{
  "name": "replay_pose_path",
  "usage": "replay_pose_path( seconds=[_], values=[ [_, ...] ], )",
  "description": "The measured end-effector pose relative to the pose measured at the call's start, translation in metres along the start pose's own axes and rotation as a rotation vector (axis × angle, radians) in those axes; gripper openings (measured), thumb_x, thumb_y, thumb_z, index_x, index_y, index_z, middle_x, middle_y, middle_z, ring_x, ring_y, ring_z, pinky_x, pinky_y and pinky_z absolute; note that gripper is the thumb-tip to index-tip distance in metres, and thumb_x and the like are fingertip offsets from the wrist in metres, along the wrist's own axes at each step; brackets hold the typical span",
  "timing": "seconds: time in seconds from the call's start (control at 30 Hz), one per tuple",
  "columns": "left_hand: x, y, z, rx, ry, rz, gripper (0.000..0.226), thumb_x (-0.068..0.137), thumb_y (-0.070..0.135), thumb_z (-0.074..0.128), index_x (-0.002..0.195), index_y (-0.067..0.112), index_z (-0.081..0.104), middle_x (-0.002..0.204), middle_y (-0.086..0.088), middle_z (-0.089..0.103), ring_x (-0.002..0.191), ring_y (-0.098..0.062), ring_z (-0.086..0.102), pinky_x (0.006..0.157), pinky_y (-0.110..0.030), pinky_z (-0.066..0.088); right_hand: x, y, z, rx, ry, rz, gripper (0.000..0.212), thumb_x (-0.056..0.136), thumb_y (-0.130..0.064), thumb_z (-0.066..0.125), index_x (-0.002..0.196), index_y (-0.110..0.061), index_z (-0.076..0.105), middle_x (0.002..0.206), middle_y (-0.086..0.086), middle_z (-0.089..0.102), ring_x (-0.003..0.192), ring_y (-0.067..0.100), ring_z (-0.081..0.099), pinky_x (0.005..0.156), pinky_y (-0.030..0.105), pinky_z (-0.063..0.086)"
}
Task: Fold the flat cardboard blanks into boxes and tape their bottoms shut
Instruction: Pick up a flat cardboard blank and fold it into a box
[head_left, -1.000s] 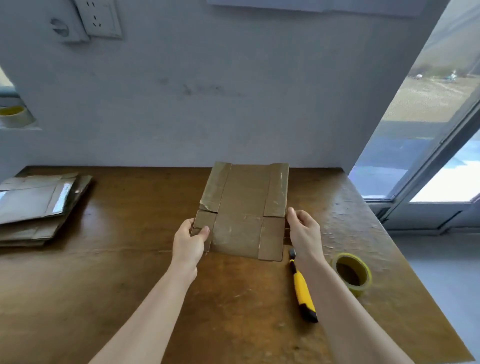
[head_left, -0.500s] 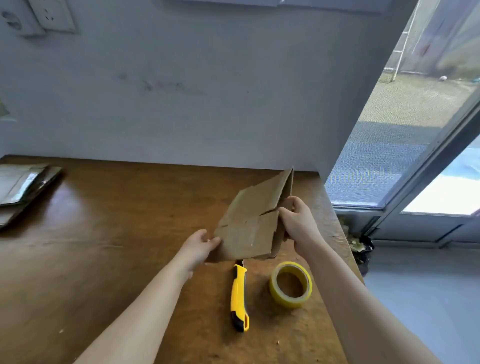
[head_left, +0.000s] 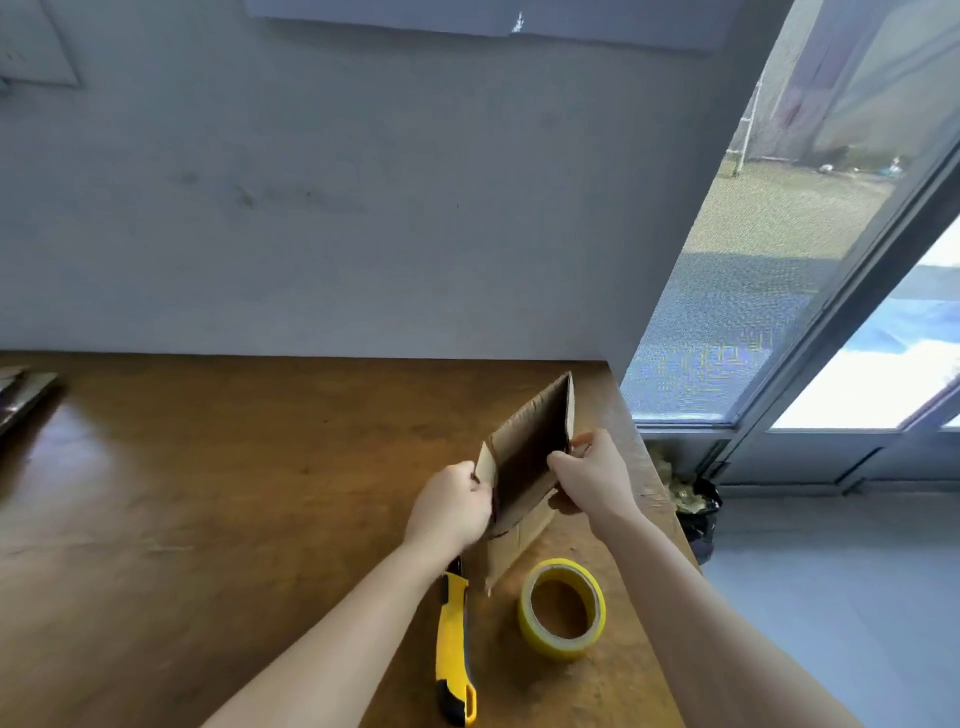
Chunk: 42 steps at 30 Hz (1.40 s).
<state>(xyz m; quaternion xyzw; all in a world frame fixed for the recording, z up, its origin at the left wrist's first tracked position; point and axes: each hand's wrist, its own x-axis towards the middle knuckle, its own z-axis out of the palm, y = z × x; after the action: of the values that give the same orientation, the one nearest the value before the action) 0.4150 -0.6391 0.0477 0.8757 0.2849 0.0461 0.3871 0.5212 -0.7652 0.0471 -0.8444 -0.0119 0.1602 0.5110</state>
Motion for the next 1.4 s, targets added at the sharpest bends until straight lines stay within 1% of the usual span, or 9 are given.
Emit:
replay_pose_path(
  seconds=[0.2,0.5,0.6,0.7,0.9,1.0,1.2,1.3,1.4],
  values=[
    [0.015,-0.003,0.005,0.036,0.12,-0.078,0.03,0.092,0.014,0.044,0.111,-0.007,0.054,0.109,-0.025,0.062,0.098,-0.037,0.059,0.079,-0.049,0.048,0.016,0.006,-0.019,-0.294,-0.067,-0.109,0.085,0.07,-0.015,0.072,0.145,-0.024,0.032,0.135,0.007,0.041,0.122,0.028,0.045,0.096,0.037,0.045],
    [0.043,0.003,0.017,0.07,0.233,-0.072,0.045,0.098,0.014,0.047,0.142,0.01,0.042,0.143,-0.011,0.045,0.123,-0.025,0.052,0.093,-0.03,0.049,0.034,0.009,-0.035,-0.555,-0.194,-0.374,0.07,0.077,-0.027,0.071,0.142,-0.025,0.045,0.136,0.0,0.048,0.121,0.019,0.047,0.098,0.033,0.045],
    [0.045,0.003,0.022,0.092,0.293,0.044,0.044,0.093,0.015,0.057,0.135,0.016,0.043,0.134,-0.005,0.052,0.102,-0.015,0.06,0.072,-0.013,0.05,0.041,0.01,-0.037,-0.594,-0.238,-0.415,0.074,0.077,-0.045,0.075,0.142,-0.026,0.046,0.137,-0.003,0.045,0.124,0.018,0.043,0.101,0.034,0.043],
    [0.047,-0.001,0.021,0.088,0.23,0.135,0.045,0.087,0.043,0.063,0.122,0.02,0.047,0.116,0.005,0.055,0.089,-0.007,0.052,0.062,-0.009,0.04,0.048,0.009,-0.038,-0.593,-0.24,-0.448,0.071,0.076,-0.052,0.073,0.137,-0.026,0.05,0.133,-0.004,0.048,0.123,0.017,0.044,0.098,0.032,0.043],
    [0.048,-0.005,0.015,0.328,-0.173,0.227,0.117,0.059,0.097,0.027,0.146,0.02,0.036,0.148,0.005,0.032,0.137,-0.015,0.022,0.108,-0.038,0.032,0.058,0.005,-0.039,-0.594,-0.435,-0.384,0.083,0.074,-0.068,0.064,0.141,-0.02,0.048,0.145,-0.001,0.03,0.138,0.021,0.019,0.112,0.04,0.027],
    [0.05,-0.005,0.015,0.477,-0.201,0.252,0.099,0.072,0.082,0.046,0.149,0.02,0.03,0.154,0.006,0.024,0.14,-0.016,0.017,0.111,-0.037,0.028,0.065,-0.001,-0.045,-0.671,-0.58,-0.343,0.101,0.064,-0.075,0.068,0.144,-0.019,0.043,0.148,-0.001,0.025,0.14,0.022,0.014,0.115,0.043,0.024],
    [0.053,-0.01,0.01,0.172,0.145,0.31,0.029,0.085,0.035,0.069,0.113,0.027,0.068,0.11,0.012,0.064,0.1,-0.007,0.059,0.077,-0.011,0.039,0.075,-0.003,-0.045,-0.706,-0.388,-0.554,0.033,0.078,-0.04,0.075,0.106,-0.024,0.071,0.106,-0.003,0.057,0.105,0.016,0.055,0.088,0.029,0.045],
    [0.058,-0.011,0.013,0.133,0.164,0.268,0.061,0.087,0.023,0.068,0.141,0.028,0.041,0.121,0.005,0.046,0.085,-0.005,0.057,0.071,-0.01,0.044,0.07,0.0,-0.039,-0.709,-0.278,-0.515,0.038,0.075,-0.034,0.076,0.109,-0.026,0.063,0.104,-0.005,0.055,0.095,0.018,0.057,0.079,0.03,0.048],
    [0.063,-0.012,0.015,0.272,0.196,0.228,0.091,0.085,0.027,0.07,0.152,0.027,0.009,0.137,0.003,0.024,0.108,-0.009,0.048,0.089,-0.02,0.047,0.067,-0.002,-0.033,-0.708,-0.213,-0.526,0.067,0.078,-0.027,0.074,0.135,-0.022,0.039,0.116,-0.002,0.05,0.102,0.025,0.057,0.079,0.032,0.047]
  ],
)
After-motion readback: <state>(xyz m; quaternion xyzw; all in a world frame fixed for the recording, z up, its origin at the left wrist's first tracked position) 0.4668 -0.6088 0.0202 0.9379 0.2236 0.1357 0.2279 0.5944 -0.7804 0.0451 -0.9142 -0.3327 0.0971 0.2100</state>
